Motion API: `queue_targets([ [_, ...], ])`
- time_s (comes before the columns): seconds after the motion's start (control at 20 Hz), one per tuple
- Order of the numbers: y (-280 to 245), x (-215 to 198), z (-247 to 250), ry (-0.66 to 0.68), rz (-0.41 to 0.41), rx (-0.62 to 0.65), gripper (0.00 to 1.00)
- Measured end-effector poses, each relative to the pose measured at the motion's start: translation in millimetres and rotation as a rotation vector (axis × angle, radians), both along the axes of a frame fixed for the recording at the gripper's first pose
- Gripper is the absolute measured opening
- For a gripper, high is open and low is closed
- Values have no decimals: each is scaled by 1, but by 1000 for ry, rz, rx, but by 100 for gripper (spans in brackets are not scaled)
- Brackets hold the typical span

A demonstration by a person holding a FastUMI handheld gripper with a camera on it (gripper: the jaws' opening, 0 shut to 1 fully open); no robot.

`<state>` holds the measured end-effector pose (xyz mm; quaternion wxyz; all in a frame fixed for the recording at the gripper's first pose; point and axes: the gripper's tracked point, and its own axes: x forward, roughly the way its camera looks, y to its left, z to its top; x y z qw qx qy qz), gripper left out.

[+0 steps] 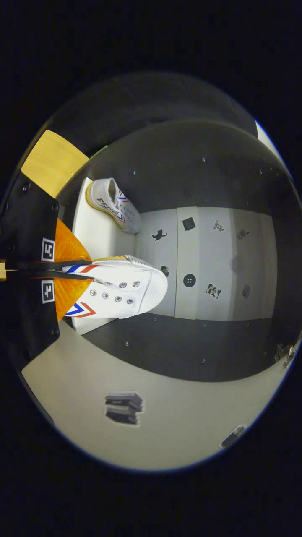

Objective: Open the shoe cabinet door, grab the shoes and put them into the shoe cabinet, then close the shoe cabinet door.

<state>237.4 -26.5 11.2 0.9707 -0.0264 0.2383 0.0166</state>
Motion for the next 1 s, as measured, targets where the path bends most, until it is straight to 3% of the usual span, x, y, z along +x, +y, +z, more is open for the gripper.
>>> queue_targets([
  [0.4,1,130,-39,67,-24,38,2],
  [0.85,12,164,-92,162,-39,107,6],
  [0.9,12,162,-90,152,-40,95,13],
  [0.95,11,162,-84,126,-40,82,13],
  [1.0,11,158,-74,99,-50,72,31],
])
